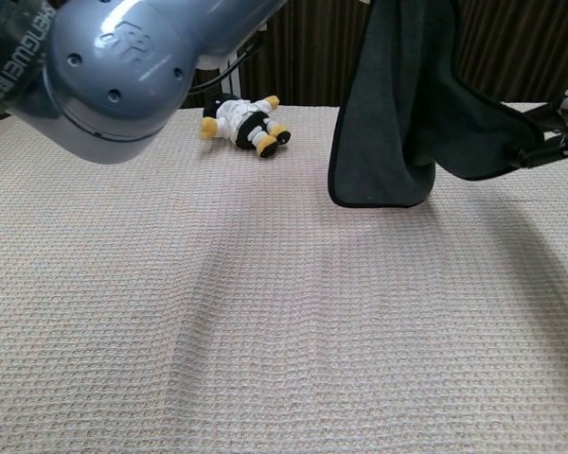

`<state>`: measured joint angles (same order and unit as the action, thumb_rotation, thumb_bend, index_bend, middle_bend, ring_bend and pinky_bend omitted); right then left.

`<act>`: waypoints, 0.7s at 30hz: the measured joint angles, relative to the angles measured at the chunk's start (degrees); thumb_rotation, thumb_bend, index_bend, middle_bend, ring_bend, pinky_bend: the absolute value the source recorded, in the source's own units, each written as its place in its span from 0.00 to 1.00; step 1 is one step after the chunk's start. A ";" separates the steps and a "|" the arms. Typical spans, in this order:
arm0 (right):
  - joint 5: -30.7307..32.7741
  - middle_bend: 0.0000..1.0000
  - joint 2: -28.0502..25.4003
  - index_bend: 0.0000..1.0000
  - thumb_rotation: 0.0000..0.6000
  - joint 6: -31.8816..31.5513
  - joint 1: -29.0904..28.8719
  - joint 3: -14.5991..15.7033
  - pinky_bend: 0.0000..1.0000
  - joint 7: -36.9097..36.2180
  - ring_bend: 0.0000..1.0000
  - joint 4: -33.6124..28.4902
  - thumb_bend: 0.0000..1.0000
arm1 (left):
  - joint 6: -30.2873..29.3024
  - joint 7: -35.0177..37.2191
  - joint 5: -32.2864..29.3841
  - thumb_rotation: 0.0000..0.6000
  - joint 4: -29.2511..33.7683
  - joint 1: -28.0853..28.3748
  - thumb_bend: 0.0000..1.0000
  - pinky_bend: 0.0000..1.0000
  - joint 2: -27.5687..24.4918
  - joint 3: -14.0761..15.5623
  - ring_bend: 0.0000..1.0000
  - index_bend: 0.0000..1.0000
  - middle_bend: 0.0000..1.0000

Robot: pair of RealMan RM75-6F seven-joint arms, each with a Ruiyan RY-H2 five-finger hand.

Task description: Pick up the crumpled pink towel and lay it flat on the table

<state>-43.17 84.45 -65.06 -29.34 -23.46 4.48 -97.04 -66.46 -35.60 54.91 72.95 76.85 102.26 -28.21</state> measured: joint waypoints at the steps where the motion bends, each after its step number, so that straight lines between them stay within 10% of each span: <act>1: 0.22 0.16 -0.24 0.65 1.00 -0.17 -0.24 -0.49 0.00 0.25 0.00 -0.11 0.55 | -0.13 0.43 0.17 1.00 0.59 -0.83 0.60 0.00 -0.80 0.33 0.00 0.58 0.19; 21: 4.95 0.16 -2.90 0.65 1.00 -3.85 -7.94 -8.06 0.00 8.77 0.00 -0.43 0.55 | 0.95 10.31 0.95 1.00 3.18 -9.52 0.60 0.00 -7.99 2.58 0.00 0.57 0.20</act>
<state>-38.22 81.55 -68.91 -37.29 -31.53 13.25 -97.47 -65.51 -25.29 55.86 76.13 67.33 94.27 -25.63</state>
